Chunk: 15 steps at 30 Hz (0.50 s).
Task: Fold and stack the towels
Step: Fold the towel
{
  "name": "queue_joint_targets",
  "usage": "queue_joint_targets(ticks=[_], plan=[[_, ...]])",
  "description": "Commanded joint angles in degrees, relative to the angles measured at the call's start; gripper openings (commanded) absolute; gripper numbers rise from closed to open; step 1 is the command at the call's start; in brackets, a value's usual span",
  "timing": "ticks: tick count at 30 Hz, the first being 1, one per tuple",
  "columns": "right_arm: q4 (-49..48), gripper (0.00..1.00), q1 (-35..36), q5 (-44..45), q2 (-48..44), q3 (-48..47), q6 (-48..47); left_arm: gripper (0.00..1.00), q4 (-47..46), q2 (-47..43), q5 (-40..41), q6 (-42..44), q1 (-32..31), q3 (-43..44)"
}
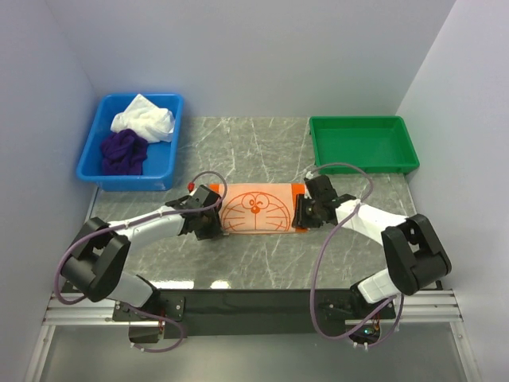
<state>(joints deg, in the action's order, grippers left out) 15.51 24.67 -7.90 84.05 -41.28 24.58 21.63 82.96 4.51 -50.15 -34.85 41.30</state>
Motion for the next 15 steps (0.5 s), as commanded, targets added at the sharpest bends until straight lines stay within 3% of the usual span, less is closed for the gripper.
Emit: queue_joint_targets(ticks=[1, 9, 15], plan=[[0.7, 0.42, -1.1, 1.3, -3.2, 2.3, 0.6, 0.45, 1.5, -1.4, 2.7, -2.1, 0.0, -2.6], [-0.7, 0.42, -1.1, 1.6, -13.9, 1.5, 2.6, 0.58, 8.1, -11.2, 3.9, -2.7, 0.0, 6.0], [-1.5, 0.42, -1.7, 4.1, -13.1, 2.6, 3.3, 0.48, 5.1, -8.0, 3.4, -0.7, 2.1, 7.1]])
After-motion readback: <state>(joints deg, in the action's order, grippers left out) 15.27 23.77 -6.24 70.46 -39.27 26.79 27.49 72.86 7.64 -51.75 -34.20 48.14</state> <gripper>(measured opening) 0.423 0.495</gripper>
